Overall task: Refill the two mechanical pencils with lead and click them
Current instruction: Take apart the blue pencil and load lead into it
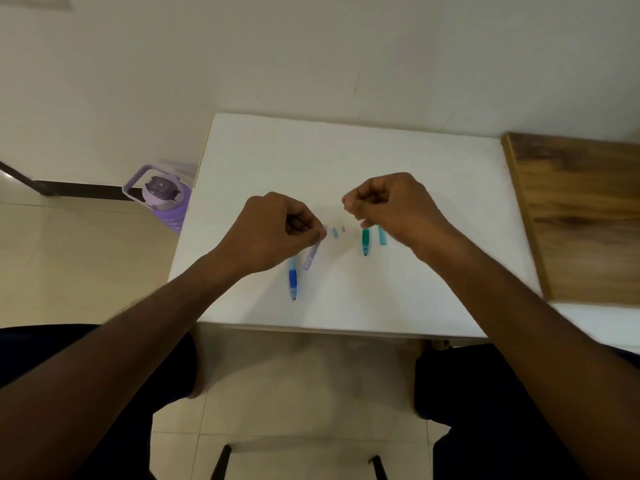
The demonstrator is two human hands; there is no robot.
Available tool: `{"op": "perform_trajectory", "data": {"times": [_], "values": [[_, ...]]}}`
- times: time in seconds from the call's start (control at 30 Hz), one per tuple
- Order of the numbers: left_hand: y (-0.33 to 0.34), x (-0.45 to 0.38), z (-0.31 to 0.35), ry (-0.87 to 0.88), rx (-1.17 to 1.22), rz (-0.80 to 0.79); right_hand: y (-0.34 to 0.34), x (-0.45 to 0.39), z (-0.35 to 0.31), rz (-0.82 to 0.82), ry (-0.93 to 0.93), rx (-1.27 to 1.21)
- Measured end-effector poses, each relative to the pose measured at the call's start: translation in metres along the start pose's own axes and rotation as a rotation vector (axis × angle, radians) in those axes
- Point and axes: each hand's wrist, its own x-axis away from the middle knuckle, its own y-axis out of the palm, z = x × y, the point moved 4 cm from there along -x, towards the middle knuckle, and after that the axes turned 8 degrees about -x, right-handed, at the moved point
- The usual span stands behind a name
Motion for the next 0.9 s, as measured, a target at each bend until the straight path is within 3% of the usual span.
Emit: {"op": "perform_trajectory", "data": {"times": [0.1, 0.17, 0.27, 0.43, 0.53, 0.67, 0.83, 0.9], "values": [[-0.01, 0.0, -0.007, -0.057, 0.071, 0.086, 0.012, 0.011, 0.002, -0.15, -0.089, 0.399], [-0.014, -0.001, -0.008, -0.08, 0.152, 0.113, 0.03, 0.018, 0.012, -0.317, -0.002, 0.469], [-0.013, -0.002, -0.006, -0.086, 0.187, 0.138, 0.043, 0.02, 0.02, -0.362, 0.063, 0.527], [-0.01, 0.001, -0.01, -0.138, 0.224, 0.136, 0.039, 0.019, 0.013, -0.287, -0.03, 0.585], [-0.008, 0.0, -0.011, -0.166, 0.238, 0.155, 0.027, 0.016, -0.003, -0.082, -0.152, 0.402], [-0.003, 0.002, -0.005, -0.18, 0.3, 0.182, 0.036, 0.024, -0.013, -0.029, -0.229, 0.175], [-0.001, 0.003, 0.003, -0.204, 0.536, 0.154, 0.037, 0.028, -0.02, 0.096, -0.328, 0.126], [0.0, 0.002, 0.002, -0.294, 0.911, 0.142, 0.032, 0.032, -0.027, 0.128, -0.365, 0.112]]}}
